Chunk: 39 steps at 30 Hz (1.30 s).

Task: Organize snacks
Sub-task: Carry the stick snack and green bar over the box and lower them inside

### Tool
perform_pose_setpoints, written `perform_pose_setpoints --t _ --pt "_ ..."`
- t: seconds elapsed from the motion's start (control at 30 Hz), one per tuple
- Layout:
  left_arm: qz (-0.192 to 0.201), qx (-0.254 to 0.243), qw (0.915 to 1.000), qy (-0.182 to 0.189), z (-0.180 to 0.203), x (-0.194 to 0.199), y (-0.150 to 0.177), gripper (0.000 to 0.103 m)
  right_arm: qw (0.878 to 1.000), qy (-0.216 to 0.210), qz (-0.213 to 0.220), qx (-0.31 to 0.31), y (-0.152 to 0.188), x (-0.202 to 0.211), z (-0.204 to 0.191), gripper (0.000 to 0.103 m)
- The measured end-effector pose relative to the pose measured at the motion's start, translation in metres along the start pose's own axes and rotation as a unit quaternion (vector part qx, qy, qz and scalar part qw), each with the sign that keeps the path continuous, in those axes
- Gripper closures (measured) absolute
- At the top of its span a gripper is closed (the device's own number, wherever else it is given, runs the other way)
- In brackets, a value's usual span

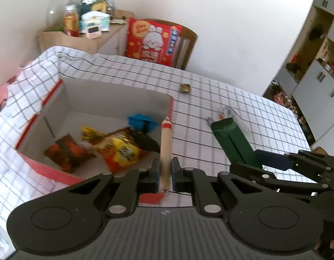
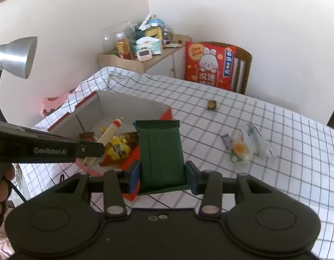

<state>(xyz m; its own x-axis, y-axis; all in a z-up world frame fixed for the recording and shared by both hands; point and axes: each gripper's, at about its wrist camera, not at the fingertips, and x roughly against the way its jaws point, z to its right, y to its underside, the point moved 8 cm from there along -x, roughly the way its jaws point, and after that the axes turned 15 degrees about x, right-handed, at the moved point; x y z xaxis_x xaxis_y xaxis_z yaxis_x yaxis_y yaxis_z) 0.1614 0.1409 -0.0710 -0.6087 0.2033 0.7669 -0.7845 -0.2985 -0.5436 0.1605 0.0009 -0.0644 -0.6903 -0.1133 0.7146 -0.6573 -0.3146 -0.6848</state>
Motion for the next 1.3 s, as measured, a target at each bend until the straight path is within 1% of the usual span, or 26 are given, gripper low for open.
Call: perform_pose_setpoints --t 0.23,0.4,0.63,0.87,1.1,1.3 --pt "0.021 0.021 0.9994 -0.017 -0.043 0.005 -0.029 0.093 1.0 0.004 0.002 0.029 -0.03 -0.021 -0.028 0.06" --pt "0.028 0.031 0.9984 -0.037 -0.074 0.002 -0.045 0.093 0.999 0.007 -0.006 0.043 -0.043 -0.041 -0.044 0.06" --pt "0.037 0.029 0.9965 -0.07 -0.111 -0.012 -0.063 0.093 0.998 0.013 -0.022 0.056 -0.056 -0.077 -0.058 0.06" --pt "0.02 0.022 0.9952 -0.093 -0.136 -0.04 -0.076 0.093 0.997 0.011 -0.053 0.056 -0.059 -0.119 -0.064 0.06" --pt "-0.006 0.019 0.9947 -0.101 -0.145 -0.071 -0.08 0.093 0.995 0.006 -0.087 0.048 -0.054 -0.155 -0.065 0.06" --pt "-0.032 0.001 0.9921 -0.122 -0.149 -0.099 -0.075 0.093 0.992 0.006 -0.115 0.052 -0.047 -0.177 -0.064 0.06"
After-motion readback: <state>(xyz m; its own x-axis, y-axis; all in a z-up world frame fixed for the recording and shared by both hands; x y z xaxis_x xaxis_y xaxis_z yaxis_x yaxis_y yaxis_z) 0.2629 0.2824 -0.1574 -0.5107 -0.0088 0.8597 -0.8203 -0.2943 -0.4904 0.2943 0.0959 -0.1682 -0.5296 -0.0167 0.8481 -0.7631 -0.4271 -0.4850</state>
